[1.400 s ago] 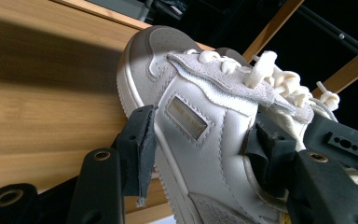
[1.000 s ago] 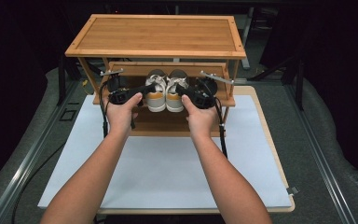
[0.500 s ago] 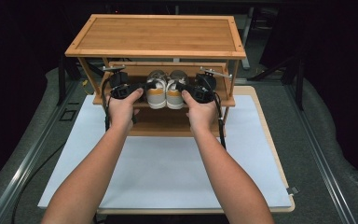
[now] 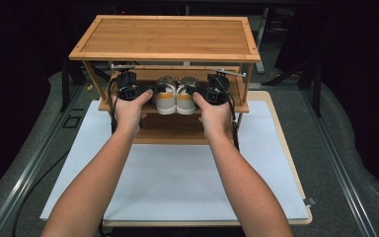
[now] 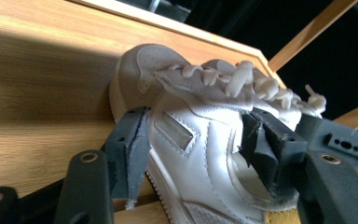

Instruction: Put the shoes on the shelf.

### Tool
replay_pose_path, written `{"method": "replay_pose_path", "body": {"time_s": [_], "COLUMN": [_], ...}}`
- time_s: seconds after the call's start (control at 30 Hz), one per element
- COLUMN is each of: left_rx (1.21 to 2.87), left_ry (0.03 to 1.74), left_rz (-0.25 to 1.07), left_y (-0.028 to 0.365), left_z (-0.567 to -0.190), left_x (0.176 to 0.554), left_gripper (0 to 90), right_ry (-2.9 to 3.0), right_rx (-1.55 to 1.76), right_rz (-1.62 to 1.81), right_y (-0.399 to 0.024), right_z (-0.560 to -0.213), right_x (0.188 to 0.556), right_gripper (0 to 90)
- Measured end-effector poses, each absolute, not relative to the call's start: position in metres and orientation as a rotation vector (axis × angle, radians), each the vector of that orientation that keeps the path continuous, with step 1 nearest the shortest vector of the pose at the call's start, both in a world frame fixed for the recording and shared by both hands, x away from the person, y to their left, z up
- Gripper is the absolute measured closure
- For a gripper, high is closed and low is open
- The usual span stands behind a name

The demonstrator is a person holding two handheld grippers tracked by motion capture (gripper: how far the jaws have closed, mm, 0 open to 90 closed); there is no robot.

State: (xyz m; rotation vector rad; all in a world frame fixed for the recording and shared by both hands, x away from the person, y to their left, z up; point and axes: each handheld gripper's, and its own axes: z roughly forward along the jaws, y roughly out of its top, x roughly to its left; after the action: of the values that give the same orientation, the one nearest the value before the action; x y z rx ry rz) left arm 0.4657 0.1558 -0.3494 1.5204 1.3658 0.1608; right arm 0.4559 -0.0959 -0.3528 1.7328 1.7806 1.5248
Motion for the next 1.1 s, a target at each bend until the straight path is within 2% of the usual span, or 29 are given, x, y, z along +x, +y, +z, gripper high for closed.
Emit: {"method": "replay_pose_path", "body": {"time_s": [0.23,1.1], "left_rx": [1.501,1.481], "left_ry": [1.341,1.267], "left_rz": [0.166,0.199], "left_y": [0.156,0.176], "left_z": [-0.346,-0.340], "left_x": [0.459,0.430], "left_gripper": [41.7,49.1], "right_ry": [1.776,1.810], "right_rx": [1.730,1.596], "right_rz": [1.544,1.508], "right_y": [-0.100,-0.111], "right_z": [-0.350,-0.336], "right_x": [0.451,0.424], "right_gripper": [46.6,53.7]}}
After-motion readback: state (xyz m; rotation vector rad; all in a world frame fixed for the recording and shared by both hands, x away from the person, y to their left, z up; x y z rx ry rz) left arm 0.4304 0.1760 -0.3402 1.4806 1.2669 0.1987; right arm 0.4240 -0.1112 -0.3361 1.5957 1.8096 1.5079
